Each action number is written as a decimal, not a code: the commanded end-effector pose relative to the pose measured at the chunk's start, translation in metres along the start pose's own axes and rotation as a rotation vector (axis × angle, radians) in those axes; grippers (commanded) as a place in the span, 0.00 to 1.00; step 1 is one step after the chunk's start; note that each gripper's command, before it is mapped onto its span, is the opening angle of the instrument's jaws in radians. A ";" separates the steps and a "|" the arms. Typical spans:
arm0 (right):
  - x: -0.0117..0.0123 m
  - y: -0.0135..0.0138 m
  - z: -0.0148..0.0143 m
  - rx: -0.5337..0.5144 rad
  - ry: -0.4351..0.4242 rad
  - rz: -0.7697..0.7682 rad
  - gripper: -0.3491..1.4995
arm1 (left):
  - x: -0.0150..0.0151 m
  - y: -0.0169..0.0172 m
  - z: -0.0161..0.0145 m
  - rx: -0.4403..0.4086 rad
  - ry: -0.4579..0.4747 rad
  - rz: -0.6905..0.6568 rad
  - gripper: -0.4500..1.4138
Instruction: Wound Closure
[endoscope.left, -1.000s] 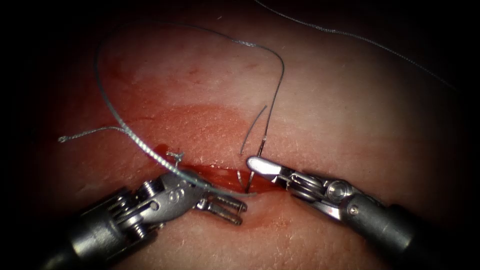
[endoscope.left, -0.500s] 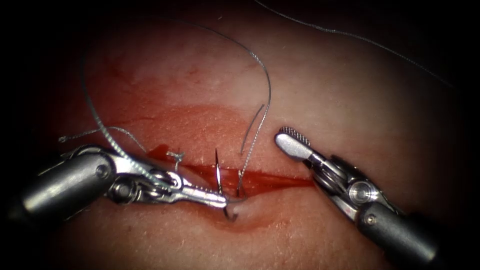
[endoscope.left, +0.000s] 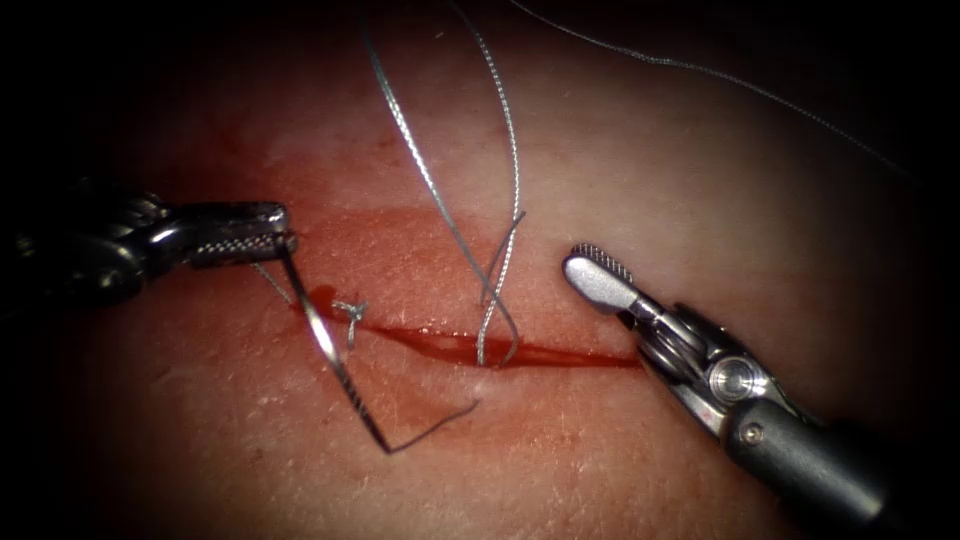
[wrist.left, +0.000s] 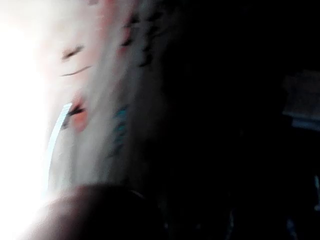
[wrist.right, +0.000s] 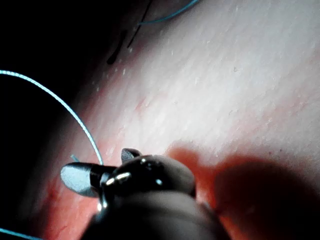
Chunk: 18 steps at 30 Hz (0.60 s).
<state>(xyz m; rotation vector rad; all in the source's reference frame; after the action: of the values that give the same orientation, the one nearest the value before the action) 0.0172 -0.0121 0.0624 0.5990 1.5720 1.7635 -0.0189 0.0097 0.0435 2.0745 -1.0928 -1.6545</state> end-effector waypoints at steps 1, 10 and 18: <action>0.0011 -0.0019 0.0012 0.022 0.011 -0.016 0.54 | -0.0001 -0.0071 0.0011 0.176 -0.022 0.190 0.00; 0.0020 -0.0039 0.0015 0.027 0.026 -0.059 0.50 | 0.0020 -0.0222 0.0015 0.250 -0.129 0.542 0.00; 0.0026 -0.0043 0.0013 0.037 0.030 -0.053 0.46 | 0.0008 -0.0341 0.0059 0.271 -0.174 0.642 0.00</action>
<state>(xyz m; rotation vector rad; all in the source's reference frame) 0.0169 -0.0103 0.0587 0.5475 1.6211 1.7186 -0.0114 0.0337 0.0203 1.4556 -1.8763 -1.4375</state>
